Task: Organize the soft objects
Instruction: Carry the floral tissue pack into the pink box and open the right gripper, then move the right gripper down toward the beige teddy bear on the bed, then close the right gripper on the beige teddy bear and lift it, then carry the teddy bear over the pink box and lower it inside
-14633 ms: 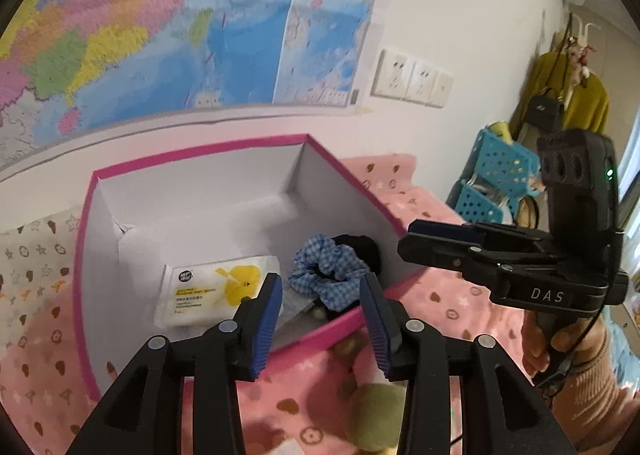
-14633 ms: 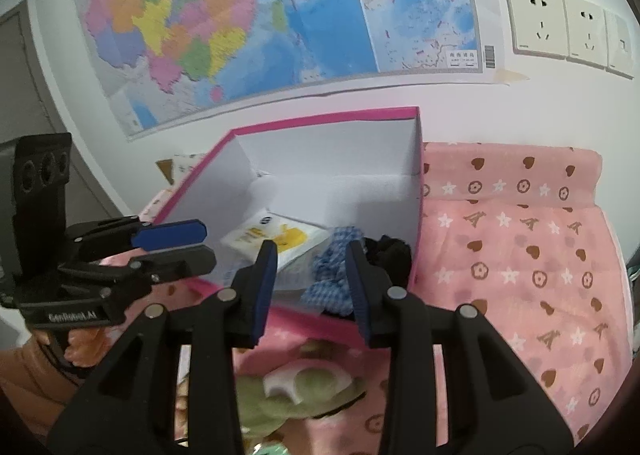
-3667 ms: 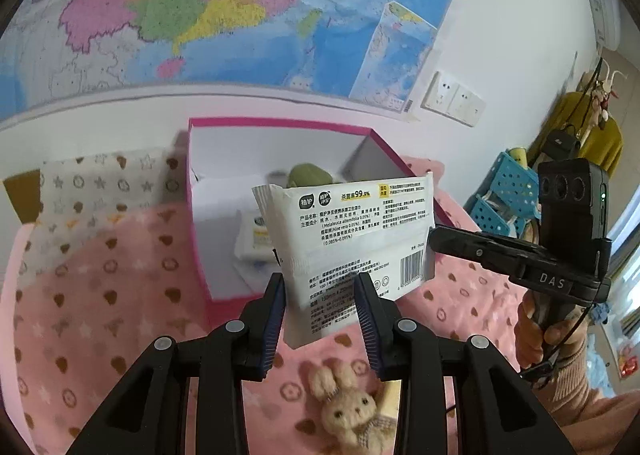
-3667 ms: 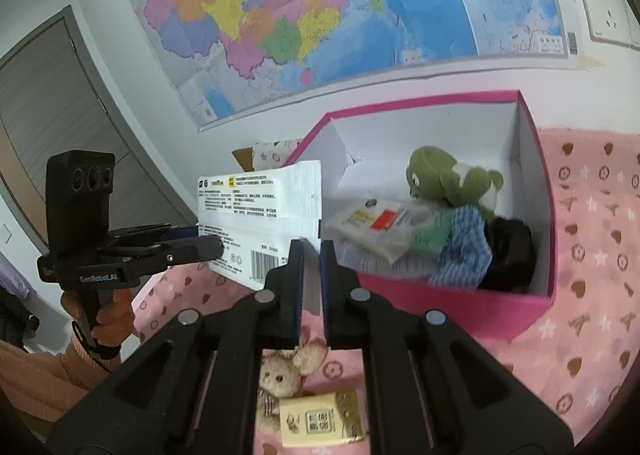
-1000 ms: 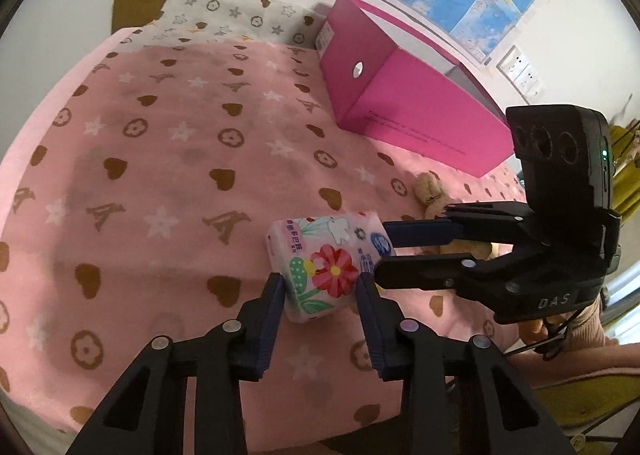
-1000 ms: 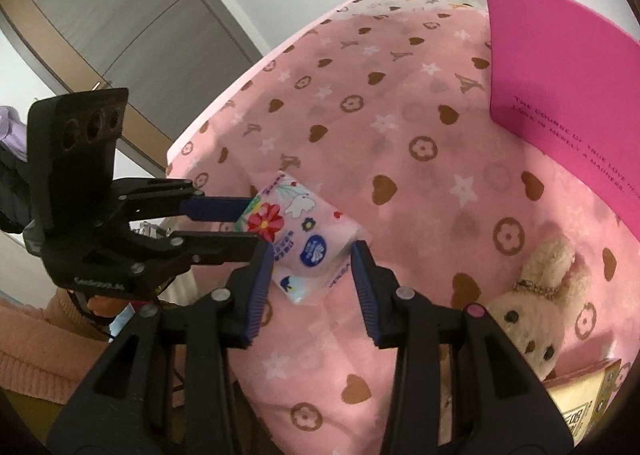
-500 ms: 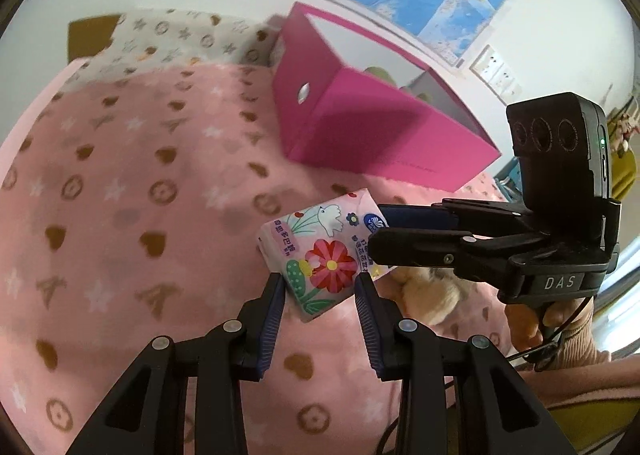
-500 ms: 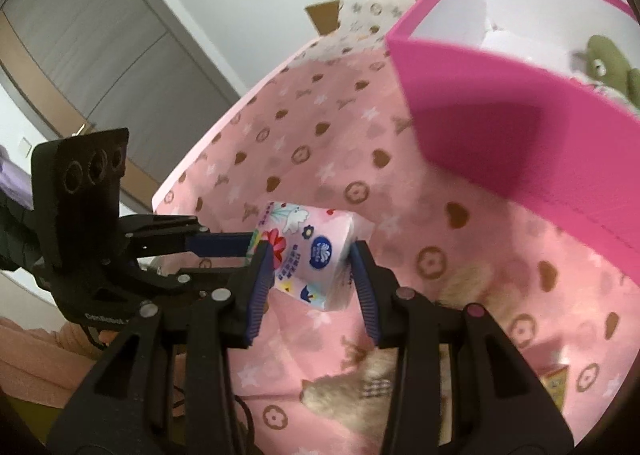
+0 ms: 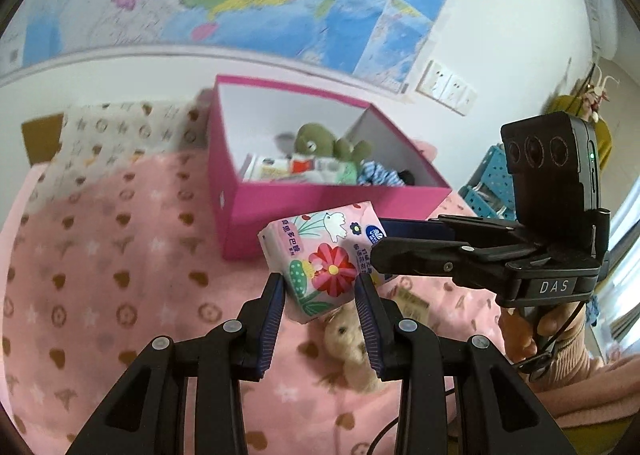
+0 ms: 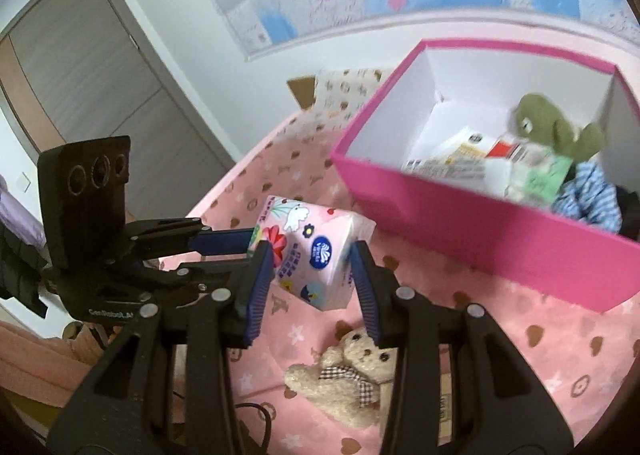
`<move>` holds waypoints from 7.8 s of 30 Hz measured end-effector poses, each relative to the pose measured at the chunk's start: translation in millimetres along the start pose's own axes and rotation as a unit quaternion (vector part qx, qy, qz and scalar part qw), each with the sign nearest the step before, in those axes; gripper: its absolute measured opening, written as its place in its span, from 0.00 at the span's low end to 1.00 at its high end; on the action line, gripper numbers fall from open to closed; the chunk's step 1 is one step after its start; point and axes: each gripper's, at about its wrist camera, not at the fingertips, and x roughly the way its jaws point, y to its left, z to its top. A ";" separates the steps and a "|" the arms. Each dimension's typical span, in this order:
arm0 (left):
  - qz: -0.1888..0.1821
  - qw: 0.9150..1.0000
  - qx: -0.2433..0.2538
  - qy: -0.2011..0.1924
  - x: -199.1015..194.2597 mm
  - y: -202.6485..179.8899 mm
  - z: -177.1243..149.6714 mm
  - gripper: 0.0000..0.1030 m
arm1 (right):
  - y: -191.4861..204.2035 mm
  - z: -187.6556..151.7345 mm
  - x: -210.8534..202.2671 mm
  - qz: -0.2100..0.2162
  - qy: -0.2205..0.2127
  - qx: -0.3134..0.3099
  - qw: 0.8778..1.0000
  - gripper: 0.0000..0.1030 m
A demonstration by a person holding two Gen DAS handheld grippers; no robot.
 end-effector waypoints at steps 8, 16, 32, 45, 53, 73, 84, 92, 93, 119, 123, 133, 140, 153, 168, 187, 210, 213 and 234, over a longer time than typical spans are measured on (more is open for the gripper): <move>-0.002 1.000 0.027 -0.011 1.5 -16.9 18.7 0.34 | -8.1 8.8 -22.2 -0.010 -0.028 0.007 1.000 0.42; 0.004 0.999 0.047 -0.017 6.2 -29.1 33.3 0.34 | -17.1 13.0 -34.6 -0.017 -0.044 0.014 0.999 0.42; 0.006 0.998 0.067 -0.023 20.7 -37.5 62.1 0.34 | -33.6 27.5 -44.2 -0.033 -0.061 0.025 0.997 0.42; 0.017 0.998 0.063 -0.026 34.8 -32.2 78.7 0.34 | -47.4 44.7 -39.1 -0.042 -0.067 0.033 0.996 0.42; 0.031 0.998 0.043 -0.020 48.8 -14.5 86.8 0.34 | -59.3 59.0 -22.5 -0.039 -0.059 0.045 0.996 0.42; 0.070 0.997 0.020 -0.026 49.0 3.2 75.5 0.36 | -74.9 56.0 -0.5 -0.030 -0.039 0.074 0.996 0.42; 0.002 0.999 0.038 -0.037 10.1 -23.3 29.2 0.43 | -43.3 18.4 -40.7 -0.007 -0.039 0.017 0.999 0.42; -0.036 0.999 -0.004 0.037 29.6 -21.2 -22.2 0.44 | -52.0 -13.4 -24.5 -0.019 0.003 0.033 0.999 0.42; -0.038 0.998 -0.010 0.046 32.2 -20.5 -28.5 0.44 | -55.6 -18.5 -19.8 -0.024 0.010 0.040 0.999 0.42; -0.022 0.991 -0.060 0.114 52.6 -3.3 -70.7 0.25 | -80.8 -46.4 42.2 -0.004 0.081 0.089 0.993 0.42; -0.012 0.991 -0.076 0.109 50.5 10.3 -66.8 0.25 | -76.6 -48.1 38.3 0.007 0.076 0.080 0.994 0.34; 0.025 0.994 -0.071 0.085 59.4 18.1 -51.1 0.25 | -65.6 -52.9 15.2 0.031 0.049 0.070 0.996 0.17; 0.045 0.994 -0.067 0.080 58.9 19.8 -48.3 0.29 | -85.0 -50.4 14.0 -0.006 0.040 0.113 0.993 0.53; -0.003 0.992 -0.063 0.108 62.9 6.5 -64.2 0.27 | -95.1 -49.9 35.6 0.027 0.061 0.116 0.991 0.52; -0.004 0.993 -0.064 0.103 72.1 5.5 -51.3 0.23 | -103.7 -51.9 30.1 0.029 0.052 0.138 0.989 0.40; -0.024 0.995 -0.041 0.087 61.6 -10.2 -35.4 0.24 | -84.4 -42.4 -2.1 -0.001 0.006 0.105 0.994 0.16; -0.015 0.999 0.036 0.027 46.9 -43.2 31.5 0.24 | -58.2 7.4 -64.2 -0.039 -0.083 0.067 0.994 0.17; -0.012 0.999 0.042 0.018 44.5 -44.6 38.7 0.24 | -58.0 15.3 -67.1 -0.039 -0.091 0.064 0.993 0.17; 0.006 0.999 0.051 -0.005 51.1 -38.3 79.5 0.24 | -72.0 55.5 -66.3 -0.049 -0.112 0.058 0.991 0.18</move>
